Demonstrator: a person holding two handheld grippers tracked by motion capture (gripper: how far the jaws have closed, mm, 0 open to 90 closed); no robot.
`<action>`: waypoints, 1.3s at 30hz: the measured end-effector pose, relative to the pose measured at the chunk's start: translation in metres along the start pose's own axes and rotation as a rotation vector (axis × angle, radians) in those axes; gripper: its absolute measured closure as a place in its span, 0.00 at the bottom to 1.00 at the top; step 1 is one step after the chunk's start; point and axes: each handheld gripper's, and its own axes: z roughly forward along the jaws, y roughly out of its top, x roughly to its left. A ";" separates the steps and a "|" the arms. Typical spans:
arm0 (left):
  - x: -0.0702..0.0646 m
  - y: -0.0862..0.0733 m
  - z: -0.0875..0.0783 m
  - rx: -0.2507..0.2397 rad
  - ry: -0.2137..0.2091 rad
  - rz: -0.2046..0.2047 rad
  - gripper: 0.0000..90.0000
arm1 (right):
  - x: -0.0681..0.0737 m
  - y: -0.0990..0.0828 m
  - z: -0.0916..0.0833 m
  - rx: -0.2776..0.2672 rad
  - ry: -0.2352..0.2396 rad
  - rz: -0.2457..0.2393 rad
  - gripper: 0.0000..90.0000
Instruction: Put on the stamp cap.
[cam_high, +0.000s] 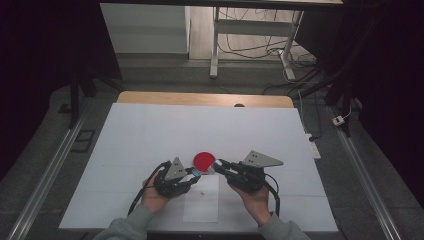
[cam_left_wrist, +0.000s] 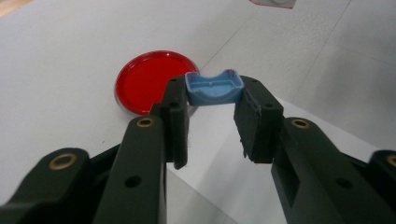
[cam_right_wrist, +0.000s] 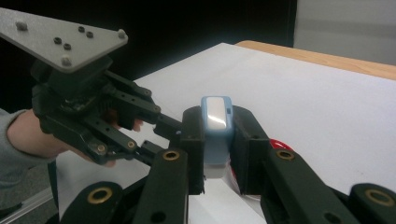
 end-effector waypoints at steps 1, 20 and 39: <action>-0.001 0.001 0.002 0.001 0.001 0.006 0.73 | 0.000 0.000 0.000 -0.001 -0.001 0.000 0.84; -0.011 0.006 0.013 0.004 0.015 0.035 0.73 | 0.007 -0.001 0.013 0.014 0.009 0.004 0.84; -0.012 0.005 0.013 -0.002 0.018 0.036 0.72 | 0.010 -0.004 0.021 0.028 0.005 0.005 0.84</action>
